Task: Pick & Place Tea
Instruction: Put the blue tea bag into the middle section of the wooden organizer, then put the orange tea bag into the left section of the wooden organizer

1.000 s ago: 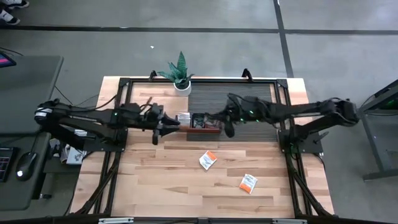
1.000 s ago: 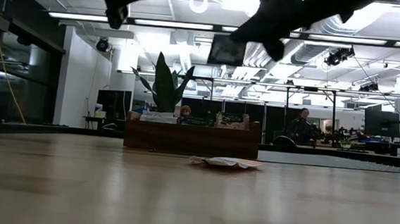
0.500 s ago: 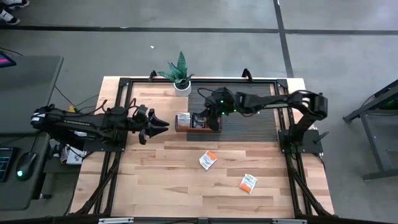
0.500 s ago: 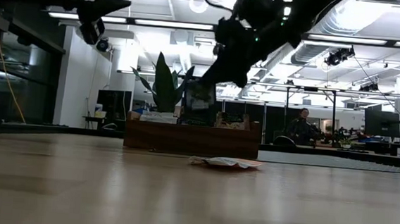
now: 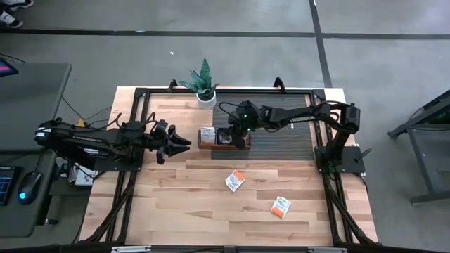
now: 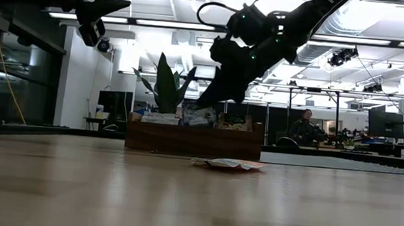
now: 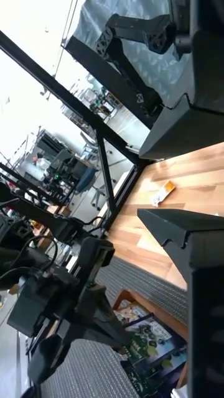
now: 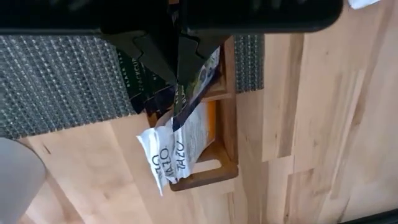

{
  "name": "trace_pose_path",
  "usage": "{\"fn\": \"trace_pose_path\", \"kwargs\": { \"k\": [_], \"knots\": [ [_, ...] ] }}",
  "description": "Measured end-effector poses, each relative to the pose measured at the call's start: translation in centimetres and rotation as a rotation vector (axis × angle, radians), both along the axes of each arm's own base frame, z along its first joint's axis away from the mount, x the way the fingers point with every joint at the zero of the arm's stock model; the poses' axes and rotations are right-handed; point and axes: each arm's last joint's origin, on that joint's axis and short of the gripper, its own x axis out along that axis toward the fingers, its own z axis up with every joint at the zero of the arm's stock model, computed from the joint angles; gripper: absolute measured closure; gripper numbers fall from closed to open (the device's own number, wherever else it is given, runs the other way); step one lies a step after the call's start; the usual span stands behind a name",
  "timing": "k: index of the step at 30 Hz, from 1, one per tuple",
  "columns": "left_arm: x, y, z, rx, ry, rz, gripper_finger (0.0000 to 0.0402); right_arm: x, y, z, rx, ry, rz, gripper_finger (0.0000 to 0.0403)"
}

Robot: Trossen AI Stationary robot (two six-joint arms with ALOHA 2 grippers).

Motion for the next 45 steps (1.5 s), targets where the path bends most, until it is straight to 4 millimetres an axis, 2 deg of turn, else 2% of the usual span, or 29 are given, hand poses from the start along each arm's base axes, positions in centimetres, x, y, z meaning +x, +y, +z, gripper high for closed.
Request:
{"fn": "trace_pose_path", "kwargs": {
  "k": [10, 26, 31, 35, 38, 45],
  "knots": [
    [0.0, 0.0, -0.1, -0.003, 0.007, 0.000, 0.0264, 0.0, -0.2, 0.0, -0.073, 0.010, -0.034, 0.0387],
    [0.0, 0.0, -0.5, 0.008, 0.051, 0.000, 0.0264, 0.0, -0.4, 0.0, -0.114, 0.014, -0.052, 0.0262],
    [0.2, 0.0, -0.8, 0.003, 0.076, 0.000, 0.0264, -0.3, -0.1, 1.5, -0.074, -0.036, -0.068, 0.0250],
    [0.7, -0.1, -1.4, 0.000, 0.126, -0.008, 0.0264, -1.1, 1.0, 3.2, 0.051, -0.043, -0.081, 0.0259],
    [1.3, -0.1, -2.0, -0.012, 0.167, -0.019, 0.0264, -1.8, 2.3, 3.4, 0.124, 0.028, -0.090, 0.0281],
    [3.3, -0.2, -3.4, -0.046, 0.205, -0.036, 0.0264, -2.5, 6.8, 2.0, 0.166, 0.199, -0.022, 0.0392]
  ]
}}
